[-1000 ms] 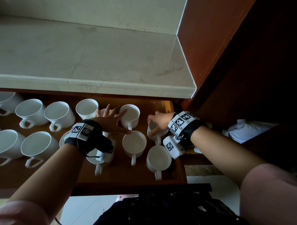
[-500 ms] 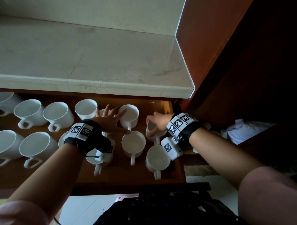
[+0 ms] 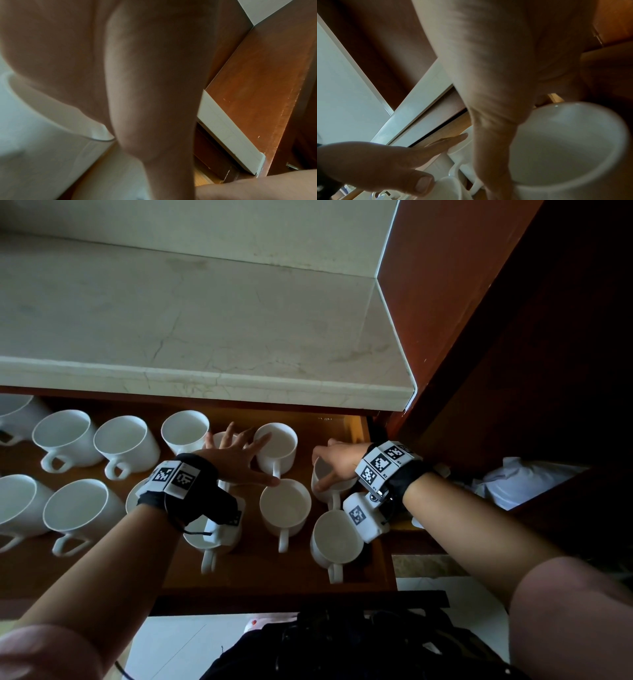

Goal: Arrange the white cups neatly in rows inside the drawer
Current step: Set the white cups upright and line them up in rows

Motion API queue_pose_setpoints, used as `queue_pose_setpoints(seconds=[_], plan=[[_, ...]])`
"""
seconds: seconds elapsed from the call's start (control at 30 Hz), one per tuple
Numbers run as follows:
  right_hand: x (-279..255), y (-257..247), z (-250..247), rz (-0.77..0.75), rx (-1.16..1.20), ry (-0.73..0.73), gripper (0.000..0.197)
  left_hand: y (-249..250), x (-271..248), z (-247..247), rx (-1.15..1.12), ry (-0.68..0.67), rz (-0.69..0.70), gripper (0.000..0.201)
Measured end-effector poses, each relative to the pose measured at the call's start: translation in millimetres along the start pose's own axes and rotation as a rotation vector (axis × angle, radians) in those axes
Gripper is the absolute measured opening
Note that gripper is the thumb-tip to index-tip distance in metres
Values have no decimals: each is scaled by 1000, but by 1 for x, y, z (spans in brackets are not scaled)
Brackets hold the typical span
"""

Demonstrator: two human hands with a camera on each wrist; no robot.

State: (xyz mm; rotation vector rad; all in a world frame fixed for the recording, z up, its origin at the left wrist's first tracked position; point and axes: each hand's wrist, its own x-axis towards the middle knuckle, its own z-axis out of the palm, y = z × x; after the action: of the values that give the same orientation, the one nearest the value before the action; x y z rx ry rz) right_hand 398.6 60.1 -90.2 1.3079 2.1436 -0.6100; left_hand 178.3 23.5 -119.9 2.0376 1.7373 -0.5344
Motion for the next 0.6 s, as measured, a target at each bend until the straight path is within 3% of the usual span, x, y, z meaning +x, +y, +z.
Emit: queue_pose_setpoints(seconds=[0.6], plan=[[-1, -2, 0, -3, 1, 17, 66, -1, 2, 1, 18, -1, -1, 106]])
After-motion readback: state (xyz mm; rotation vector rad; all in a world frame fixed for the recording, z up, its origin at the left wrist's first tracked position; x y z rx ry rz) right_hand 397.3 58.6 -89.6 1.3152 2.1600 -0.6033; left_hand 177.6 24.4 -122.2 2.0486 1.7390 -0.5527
